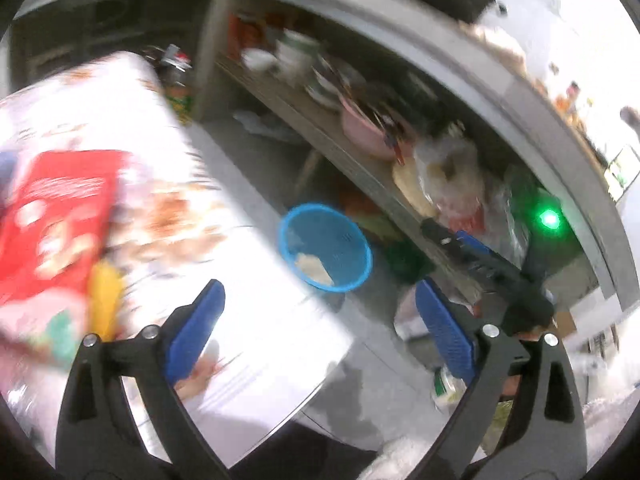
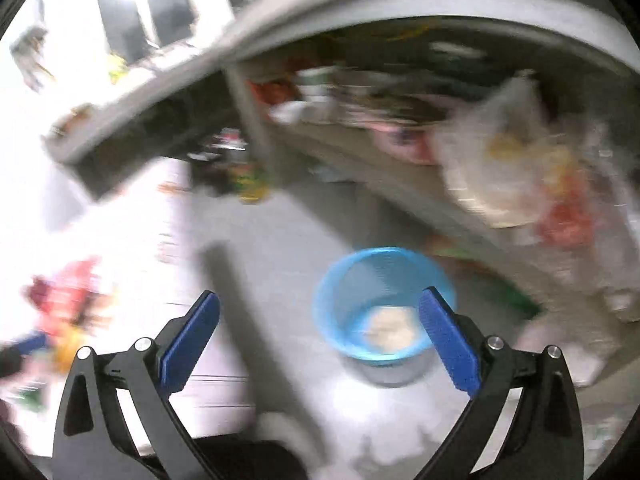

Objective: Collect trash
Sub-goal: 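Move both tools back over the table toward the red snack bag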

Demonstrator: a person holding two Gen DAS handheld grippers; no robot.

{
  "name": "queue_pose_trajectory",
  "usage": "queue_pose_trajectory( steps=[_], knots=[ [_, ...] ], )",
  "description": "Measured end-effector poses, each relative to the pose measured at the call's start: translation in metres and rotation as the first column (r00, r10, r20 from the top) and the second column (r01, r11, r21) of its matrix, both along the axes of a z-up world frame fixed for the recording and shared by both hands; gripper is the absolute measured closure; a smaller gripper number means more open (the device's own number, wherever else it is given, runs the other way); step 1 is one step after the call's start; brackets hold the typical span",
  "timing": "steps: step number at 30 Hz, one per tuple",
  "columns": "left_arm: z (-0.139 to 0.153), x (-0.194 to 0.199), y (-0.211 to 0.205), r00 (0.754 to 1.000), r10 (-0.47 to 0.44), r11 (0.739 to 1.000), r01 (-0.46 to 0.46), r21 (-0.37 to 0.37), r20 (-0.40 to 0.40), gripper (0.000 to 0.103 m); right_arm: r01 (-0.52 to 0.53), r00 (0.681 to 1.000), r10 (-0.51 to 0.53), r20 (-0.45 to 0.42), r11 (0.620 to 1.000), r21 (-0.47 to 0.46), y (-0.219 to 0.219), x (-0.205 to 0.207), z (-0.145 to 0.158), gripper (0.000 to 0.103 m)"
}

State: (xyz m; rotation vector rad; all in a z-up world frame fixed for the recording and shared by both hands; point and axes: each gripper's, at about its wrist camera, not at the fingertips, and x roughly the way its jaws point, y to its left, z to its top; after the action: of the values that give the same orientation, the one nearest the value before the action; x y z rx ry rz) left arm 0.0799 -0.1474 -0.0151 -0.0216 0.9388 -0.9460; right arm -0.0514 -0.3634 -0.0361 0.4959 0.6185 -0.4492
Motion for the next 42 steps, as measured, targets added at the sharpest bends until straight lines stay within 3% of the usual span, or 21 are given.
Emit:
queue_pose_trajectory(
  steps=[3, 9, 17, 23, 30, 34, 38, 42],
  knots=[
    [0.01, -0.011, 0.055, 0.991, 0.114, 0.993, -0.112, -0.026, 0.076, 0.011, -0.17, 0.982, 0.154, 0.108, 0.973, 0.155, 0.018, 0.017, 0.011, 0.006],
    [0.017, -0.033, 0.148, 0.929, 0.316, 0.948, -0.317, -0.03, 0.19, 0.011, -0.421, 0.906, 0.369, 0.209, 0.842, 0.336, 0.067, 0.071, 0.008, 0.006],
    [0.014, -0.037, 0.208, 0.89, 0.405, 0.914, -0.399, -0.07, 0.21, 0.011, -0.515, 0.854, 0.455, 0.251, 0.672, 0.532, 0.116, 0.119, -0.015, 0.018],
    [0.015, -0.032, 0.205, 0.898, 0.381, 0.924, -0.362, -0.121, 0.22, 0.012, -0.522, 0.841, 0.474, 0.263, 0.578, 0.628, 0.127, 0.147, -0.037, 0.026],
    [0.009, -0.027, 0.182, 0.925, 0.302, 0.953, -0.283, -0.11, 0.231, 0.039, -0.485, 0.847, 0.479, 0.232, 0.514, 0.707, 0.137, 0.195, -0.065, 0.039],
    [0.006, -0.028, 0.179, 0.926, 0.291, 0.957, -0.276, -0.093, 0.239, 0.049, -0.476, 0.842, 0.51, 0.177, 0.546, 0.69, 0.152, 0.219, -0.071, 0.048],
    [0.013, -0.032, 0.187, 0.907, 0.317, 0.948, -0.308, -0.078, 0.279, 0.051, -0.472, 0.838, 0.524, 0.148, 0.562, 0.679, 0.16, 0.233, -0.074, 0.056],
    [0.024, -0.029, 0.206, 0.864, 0.393, 0.916, -0.396, -0.057, 0.316, 0.051, -0.479, 0.833, 0.534, 0.142, 0.569, 0.669, 0.166, 0.24, -0.076, 0.064]
  ],
)
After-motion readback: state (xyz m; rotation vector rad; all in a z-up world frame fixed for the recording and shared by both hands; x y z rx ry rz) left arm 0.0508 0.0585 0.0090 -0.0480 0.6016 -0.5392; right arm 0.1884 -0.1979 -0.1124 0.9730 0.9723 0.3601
